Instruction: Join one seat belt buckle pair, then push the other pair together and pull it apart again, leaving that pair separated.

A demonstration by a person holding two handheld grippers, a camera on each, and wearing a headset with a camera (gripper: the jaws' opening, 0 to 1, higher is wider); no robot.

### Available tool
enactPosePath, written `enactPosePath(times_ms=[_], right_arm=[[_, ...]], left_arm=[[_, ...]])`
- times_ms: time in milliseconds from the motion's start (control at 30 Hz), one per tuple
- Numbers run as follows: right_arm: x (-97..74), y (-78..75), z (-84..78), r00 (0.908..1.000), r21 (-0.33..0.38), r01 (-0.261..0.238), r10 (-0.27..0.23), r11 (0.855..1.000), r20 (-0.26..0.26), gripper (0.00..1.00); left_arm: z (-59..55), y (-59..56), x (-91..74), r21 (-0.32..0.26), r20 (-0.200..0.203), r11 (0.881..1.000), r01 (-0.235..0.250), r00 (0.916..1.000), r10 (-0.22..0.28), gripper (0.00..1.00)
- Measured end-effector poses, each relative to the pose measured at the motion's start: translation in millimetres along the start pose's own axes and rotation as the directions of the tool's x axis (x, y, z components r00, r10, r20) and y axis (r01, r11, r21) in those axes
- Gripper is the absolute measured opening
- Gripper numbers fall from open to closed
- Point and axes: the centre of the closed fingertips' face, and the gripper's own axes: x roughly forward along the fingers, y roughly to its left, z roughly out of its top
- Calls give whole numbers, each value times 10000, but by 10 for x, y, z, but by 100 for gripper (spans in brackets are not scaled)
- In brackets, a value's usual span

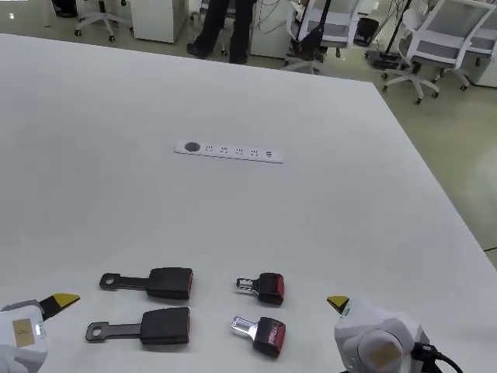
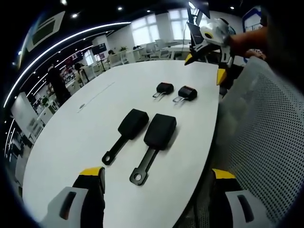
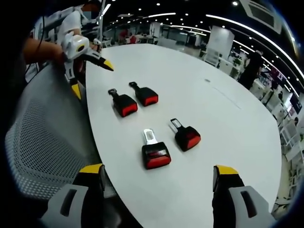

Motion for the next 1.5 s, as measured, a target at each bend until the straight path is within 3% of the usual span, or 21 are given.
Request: enactPosePath(times_ms=[300,600,767,867,967,1133,1300,1400,1500], right_arm=[[17,28,52,9996,-201,-168,173,9997,244,92],[71,78,152,9959,-364,-499,525,9981,731,83],[138,77,157,9953,-341,-622,646,9975,722,79],[150,88,184,9947,-425,-697,727,9967,731,78],[167,96,199,9936,-516,-888,921,9947,657,74],[198,108,218,9913,-625,-1123,1162,9917,624,67],[258,134,211,9892,-737,-1308,1350,9887,562,65],[279,134,204,9893,-760,-1322,1364,9883,525,64],[315,146,163,9889,-720,-1389,1422,9877,431,62]], left_arm=[[-25,8,3,-53,-73,10000,-4,10000,4,94],[-2,63,-4,-198,-4,9998,7,10000,-7,88],[49,53,11,-387,105,9992,121,9999,-117,85],[47,93,27,-357,-3,9994,47,10000,-47,81],[61,56,73,-456,-160,9987,233,9996,-241,74],[124,46,140,-434,-109,9982,418,9990,-423,66],[89,69,204,-566,-215,9971,511,9984,-524,64],[73,79,196,-64,-527,9986,523,9972,-525,65],[116,104,209,-234,-336,9982,558,9978,-566,64]])
